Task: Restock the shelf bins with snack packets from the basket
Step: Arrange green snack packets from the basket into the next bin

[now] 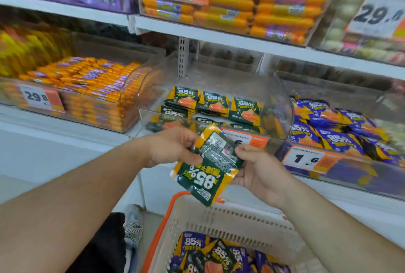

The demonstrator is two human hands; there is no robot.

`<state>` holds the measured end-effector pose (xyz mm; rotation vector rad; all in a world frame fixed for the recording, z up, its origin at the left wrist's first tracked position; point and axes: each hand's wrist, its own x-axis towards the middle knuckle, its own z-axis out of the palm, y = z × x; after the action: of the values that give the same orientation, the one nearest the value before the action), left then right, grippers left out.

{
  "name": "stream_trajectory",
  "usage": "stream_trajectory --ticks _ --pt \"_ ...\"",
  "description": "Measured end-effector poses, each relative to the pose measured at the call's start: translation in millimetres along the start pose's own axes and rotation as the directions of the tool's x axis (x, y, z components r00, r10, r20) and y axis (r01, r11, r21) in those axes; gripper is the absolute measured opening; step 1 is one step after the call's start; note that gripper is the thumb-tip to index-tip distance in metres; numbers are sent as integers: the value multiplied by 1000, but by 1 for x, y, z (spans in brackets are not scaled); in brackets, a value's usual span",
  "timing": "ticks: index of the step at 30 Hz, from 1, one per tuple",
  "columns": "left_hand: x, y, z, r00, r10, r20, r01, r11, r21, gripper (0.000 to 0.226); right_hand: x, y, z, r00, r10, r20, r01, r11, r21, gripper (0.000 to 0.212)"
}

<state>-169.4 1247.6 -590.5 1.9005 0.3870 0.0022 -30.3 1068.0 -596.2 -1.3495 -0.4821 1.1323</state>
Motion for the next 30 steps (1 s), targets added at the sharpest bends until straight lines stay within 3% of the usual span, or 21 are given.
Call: stream_trajectory --ticks 3,6,9,10,12,13,15,17,19,20,24,28,29,30 --pt "-6 14 -4 988 141 -70 -146 986 -76 13 -6 -25 3 998 -43 47 50 986 -158 25" --pt "-10 25 -7 967 226 -117 -241 961 -134 19 -7 -58 6 995 -36 97 63 953 -297 23" --pt "-9 31 -7 910 286 -301 -324 943 -81 19 -8 -87 20 992 -65 107 105 897 -429 14" --pt "-7 32 -7 863 279 -420 -320 947 -29 17 -7 -95 24 990 -114 85 140 877 -460 14" --pt "-3 32 -11 693 259 -673 -276 957 83 13 -4 -112 29 965 -263 8 233 838 -494 14" --pt "-2 31 -15 611 260 -747 -258 958 123 13 -2 -119 31 935 -352 -36 284 807 -518 15" --pt "-4 29 -22 525 246 -815 -200 966 162 13 8 -125 31 863 -500 -78 339 686 -644 26" --pt "-4 23 -27 526 215 -823 -103 976 189 13 20 -120 31 832 -555 -16 282 448 -849 27" --pt "-5 17 -27 564 200 -802 -28 974 223 17 35 -109 31 858 -504 98 195 143 -970 28" --pt "-5 16 -25 581 205 -788 -2 968 250 19 45 -103 29 884 -452 124 170 63 -983 31" --pt "-2 13 -18 607 234 -759 79 933 351 12 75 -85 25 978 -199 59 72 59 -996 31" --pt "3 7 -18 627 260 -734 129 895 427 12 76 -78 31 997 -43 -61 -53 152 -987 28" --pt "4 6 -18 632 256 -732 130 895 426 13 74 -79 32 998 -35 -55 -49 151 -987 30" --pt "4 6 -19 634 259 -729 129 894 429 13 74 -81 31 999 -21 -28 -27 74 -997 37"
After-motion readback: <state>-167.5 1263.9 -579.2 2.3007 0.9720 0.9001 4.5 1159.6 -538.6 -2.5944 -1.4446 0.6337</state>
